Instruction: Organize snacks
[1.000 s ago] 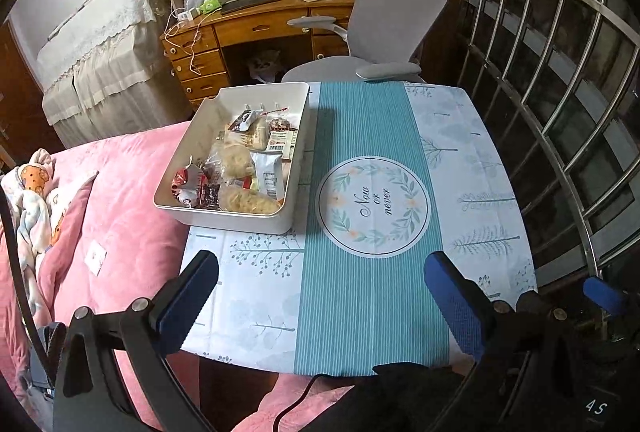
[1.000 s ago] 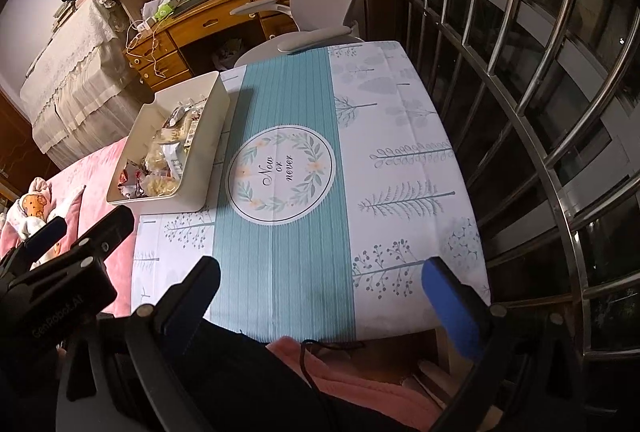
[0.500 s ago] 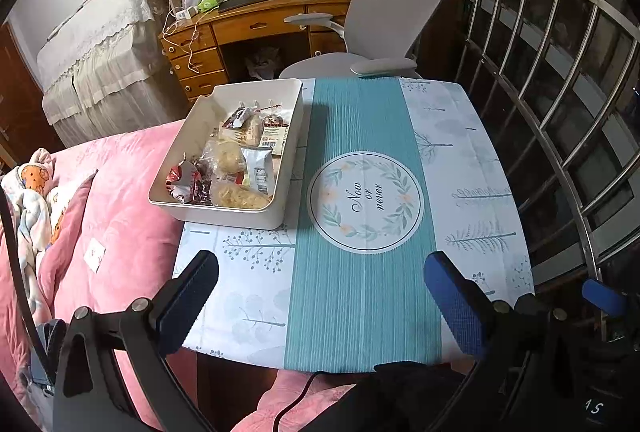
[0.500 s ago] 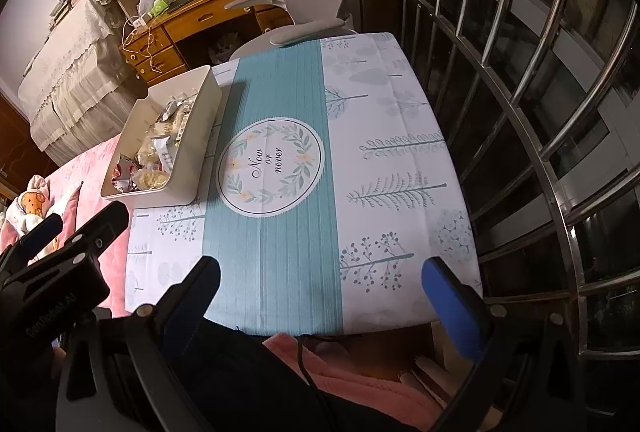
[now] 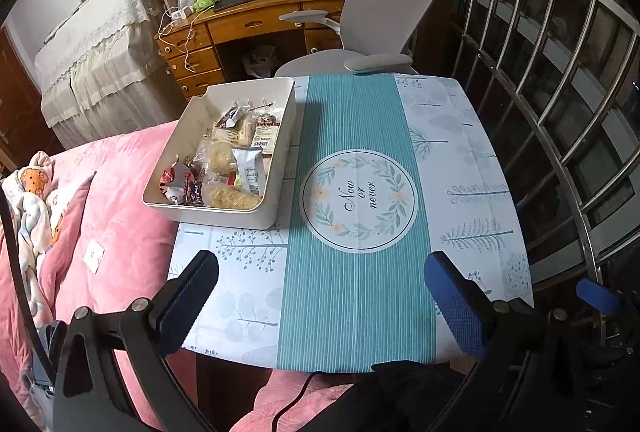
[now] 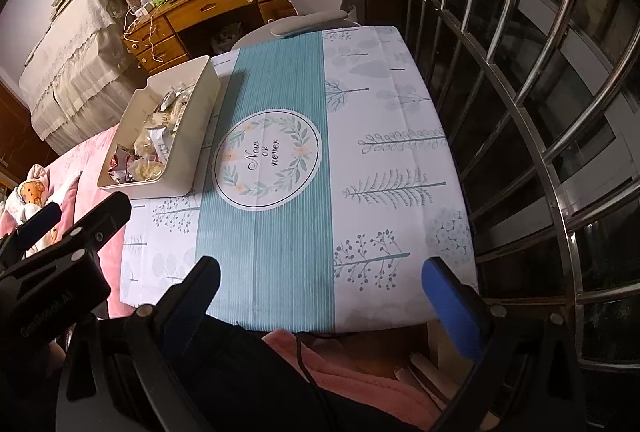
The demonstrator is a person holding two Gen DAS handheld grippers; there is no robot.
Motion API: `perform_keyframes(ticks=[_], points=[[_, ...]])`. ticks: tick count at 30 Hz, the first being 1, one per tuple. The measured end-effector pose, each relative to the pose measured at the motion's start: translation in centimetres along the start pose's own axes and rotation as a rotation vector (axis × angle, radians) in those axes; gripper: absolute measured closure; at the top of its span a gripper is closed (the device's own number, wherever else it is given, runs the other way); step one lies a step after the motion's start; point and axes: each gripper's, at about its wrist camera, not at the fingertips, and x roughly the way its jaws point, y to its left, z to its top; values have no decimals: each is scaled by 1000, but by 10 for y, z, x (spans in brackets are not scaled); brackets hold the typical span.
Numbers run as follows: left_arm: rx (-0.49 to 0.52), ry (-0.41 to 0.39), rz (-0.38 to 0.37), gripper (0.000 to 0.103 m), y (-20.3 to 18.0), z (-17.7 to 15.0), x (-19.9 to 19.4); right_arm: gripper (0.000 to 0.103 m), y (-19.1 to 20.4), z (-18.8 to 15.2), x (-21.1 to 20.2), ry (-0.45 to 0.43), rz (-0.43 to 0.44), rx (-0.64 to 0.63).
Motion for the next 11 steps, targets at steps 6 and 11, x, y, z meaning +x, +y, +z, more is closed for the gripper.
perform_keyframes(ticks=[6, 11], points=[[-5, 4, 7, 1, 0, 3, -2, 2, -2, 3, 2, 6, 6, -3], [-4, 4, 10, 1, 0, 5, -2, 2, -3, 4, 2, 6, 6, -2]])
